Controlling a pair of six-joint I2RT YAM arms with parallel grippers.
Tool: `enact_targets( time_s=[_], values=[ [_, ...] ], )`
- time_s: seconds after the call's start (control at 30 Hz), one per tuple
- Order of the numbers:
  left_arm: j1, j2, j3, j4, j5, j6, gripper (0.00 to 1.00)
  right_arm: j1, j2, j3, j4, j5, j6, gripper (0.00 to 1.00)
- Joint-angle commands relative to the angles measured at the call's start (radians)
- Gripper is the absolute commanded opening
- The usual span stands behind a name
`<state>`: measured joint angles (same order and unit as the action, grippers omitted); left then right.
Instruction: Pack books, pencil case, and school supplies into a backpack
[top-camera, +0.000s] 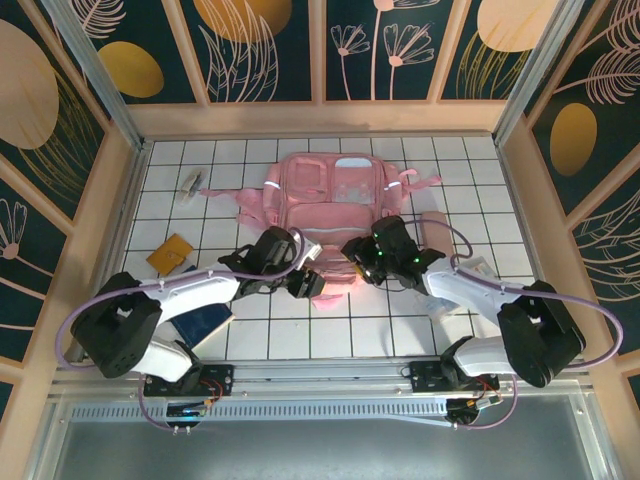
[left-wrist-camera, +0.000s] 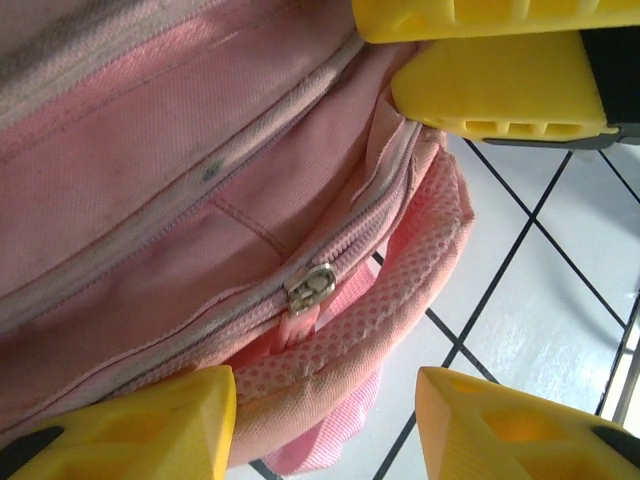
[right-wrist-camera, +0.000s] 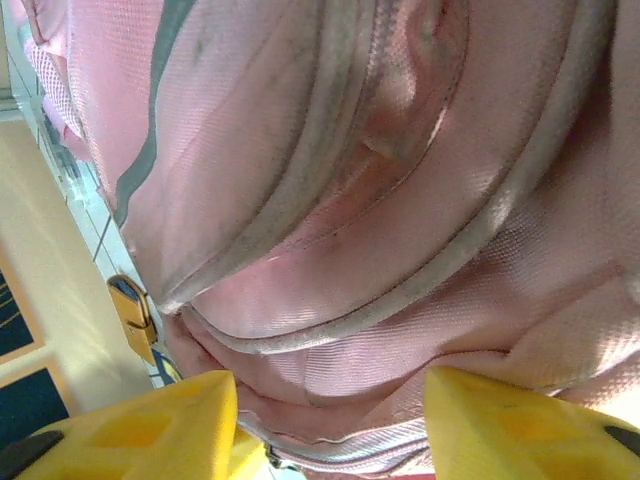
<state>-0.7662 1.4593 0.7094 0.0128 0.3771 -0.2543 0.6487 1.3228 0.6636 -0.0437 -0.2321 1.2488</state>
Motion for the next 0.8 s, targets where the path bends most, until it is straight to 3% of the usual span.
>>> enact_targets(
  time_s=[0.0,0.3,0.5,0.77],
  values=[
    [-0.003,0.044,0.049,-0.025,0.012,0.018,0.51,0.004,-0.018,0.041,-0.075,0.037,0.044,0.54],
    [-0.004,0.099,0.074,-0.031,0.051,0.029,0.49,-0.003,-0.124,-0.014,-0.165,0.102,0.068,0.54],
    [-0.004,0.113,0.089,-0.046,0.031,0.024,0.48,0.004,-0.055,-0.023,-0.085,0.068,0.082,0.49],
    [-0.004,0.080,0.094,-0.015,-0.010,0.000,0.41,0.003,0.044,-0.001,-0.035,0.056,0.090,0.53]
  ],
)
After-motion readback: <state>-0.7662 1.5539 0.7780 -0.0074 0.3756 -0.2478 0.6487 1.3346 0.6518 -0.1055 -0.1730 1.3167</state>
